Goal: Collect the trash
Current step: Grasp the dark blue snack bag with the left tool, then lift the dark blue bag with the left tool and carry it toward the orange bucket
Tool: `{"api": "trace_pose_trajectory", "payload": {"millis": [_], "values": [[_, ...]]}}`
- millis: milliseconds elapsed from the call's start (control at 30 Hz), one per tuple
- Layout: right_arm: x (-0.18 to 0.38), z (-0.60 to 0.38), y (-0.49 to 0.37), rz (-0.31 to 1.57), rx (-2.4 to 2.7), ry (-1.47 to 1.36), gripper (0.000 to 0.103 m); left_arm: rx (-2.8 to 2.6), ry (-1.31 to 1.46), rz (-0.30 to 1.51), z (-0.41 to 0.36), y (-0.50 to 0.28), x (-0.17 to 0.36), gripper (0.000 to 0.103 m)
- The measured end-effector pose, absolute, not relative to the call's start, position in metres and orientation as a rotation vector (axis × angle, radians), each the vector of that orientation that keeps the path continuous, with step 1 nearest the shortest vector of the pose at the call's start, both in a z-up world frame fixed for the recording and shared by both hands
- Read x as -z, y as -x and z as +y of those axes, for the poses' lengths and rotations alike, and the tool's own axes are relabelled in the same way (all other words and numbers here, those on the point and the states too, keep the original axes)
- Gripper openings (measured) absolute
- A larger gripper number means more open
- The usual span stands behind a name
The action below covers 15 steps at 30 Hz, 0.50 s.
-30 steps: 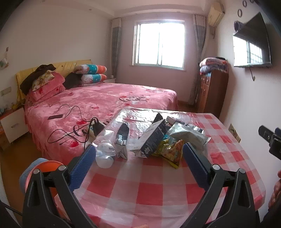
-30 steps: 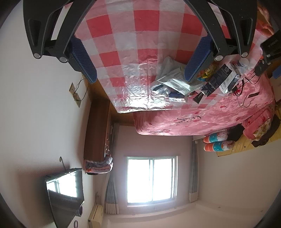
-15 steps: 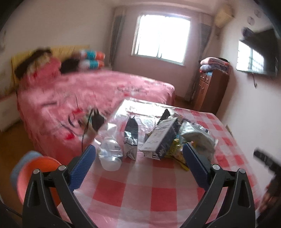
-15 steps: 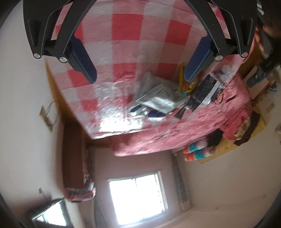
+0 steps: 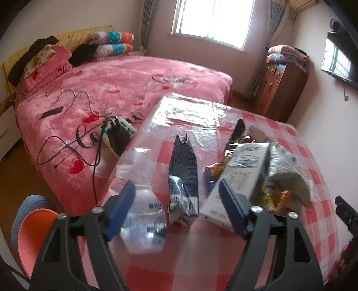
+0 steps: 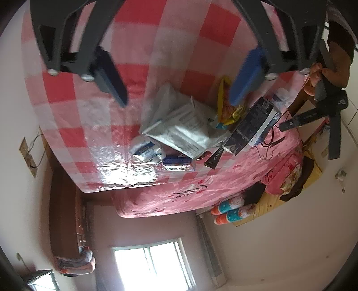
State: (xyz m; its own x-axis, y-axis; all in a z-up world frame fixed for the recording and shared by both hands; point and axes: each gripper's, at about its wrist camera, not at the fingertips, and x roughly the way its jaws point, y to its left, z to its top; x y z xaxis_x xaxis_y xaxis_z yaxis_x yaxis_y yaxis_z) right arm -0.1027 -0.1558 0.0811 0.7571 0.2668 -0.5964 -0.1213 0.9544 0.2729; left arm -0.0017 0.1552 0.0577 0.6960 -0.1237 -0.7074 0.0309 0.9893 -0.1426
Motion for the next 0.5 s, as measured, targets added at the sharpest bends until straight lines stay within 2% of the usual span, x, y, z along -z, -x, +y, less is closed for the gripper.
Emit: {"api": "trace_pose_trajectory", "payload": {"millis": [167, 200, 267, 433, 500], "values": [[-0.083, -0.146, 0.066, 0.717, -0.304, -0.176, 0.086, 0.094, 0.127, 0.840, 0.154, -0.021, -0.045, 0.063], [-0.083, -0.142, 0.057, 0.732, -0.322, -0.157, 0.090, 0.101, 0.125, 0.852, 0.153, -0.026, -0.042, 0.061], [-0.082, -0.137, 0.039, 0.754, -0.347, -0.133, 0.093, 0.108, 0.129, 0.866, 0.150, -0.031, -0.038, 0.051], [-0.073, -0.132, 0.005, 0.796, -0.388, -0.085, 0.095, 0.119, 0.133, 0.899, 0.142, -0.042, -0.028, 0.037], [-0.065, -0.128, -0.008, 0.833, -0.406, -0.057, 0.095, 0.122, 0.132, 0.899, 0.138, -0.044, -0.026, 0.036]]}}
